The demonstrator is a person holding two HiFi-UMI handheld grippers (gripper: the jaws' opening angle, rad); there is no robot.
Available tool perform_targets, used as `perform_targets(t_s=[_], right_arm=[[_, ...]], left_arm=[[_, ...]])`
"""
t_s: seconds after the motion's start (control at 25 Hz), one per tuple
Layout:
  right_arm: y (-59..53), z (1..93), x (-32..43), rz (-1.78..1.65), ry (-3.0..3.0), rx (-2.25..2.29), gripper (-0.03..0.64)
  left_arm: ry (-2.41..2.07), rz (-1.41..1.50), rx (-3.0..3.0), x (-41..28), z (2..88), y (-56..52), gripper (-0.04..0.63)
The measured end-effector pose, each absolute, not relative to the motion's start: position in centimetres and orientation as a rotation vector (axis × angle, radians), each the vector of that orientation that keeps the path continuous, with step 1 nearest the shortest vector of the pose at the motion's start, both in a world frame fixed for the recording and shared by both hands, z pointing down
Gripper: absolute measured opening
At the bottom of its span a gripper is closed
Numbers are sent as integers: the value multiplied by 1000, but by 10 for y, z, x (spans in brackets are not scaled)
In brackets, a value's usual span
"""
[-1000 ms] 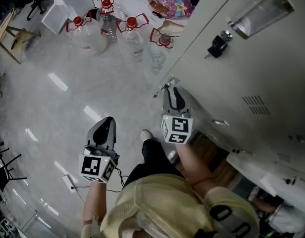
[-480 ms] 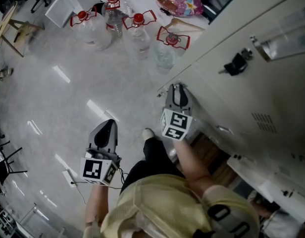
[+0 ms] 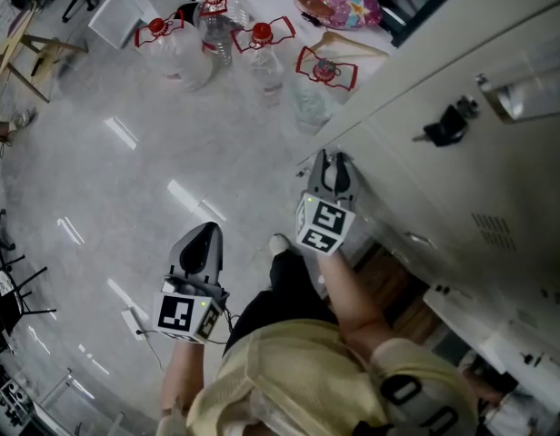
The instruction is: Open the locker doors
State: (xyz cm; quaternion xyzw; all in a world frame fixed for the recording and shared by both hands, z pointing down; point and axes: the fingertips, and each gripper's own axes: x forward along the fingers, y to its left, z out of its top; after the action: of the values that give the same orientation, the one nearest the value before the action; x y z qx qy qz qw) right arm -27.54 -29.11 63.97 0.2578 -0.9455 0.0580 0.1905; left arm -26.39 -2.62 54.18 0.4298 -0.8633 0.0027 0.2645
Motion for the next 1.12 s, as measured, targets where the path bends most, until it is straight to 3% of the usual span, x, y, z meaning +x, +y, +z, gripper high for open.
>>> perform_targets(t_s=[1.12], right_arm=[[-204, 642, -228, 222, -2488, 782, 104]], left_arm=[[-2124, 2, 1551, -269, 536, 16, 6]])
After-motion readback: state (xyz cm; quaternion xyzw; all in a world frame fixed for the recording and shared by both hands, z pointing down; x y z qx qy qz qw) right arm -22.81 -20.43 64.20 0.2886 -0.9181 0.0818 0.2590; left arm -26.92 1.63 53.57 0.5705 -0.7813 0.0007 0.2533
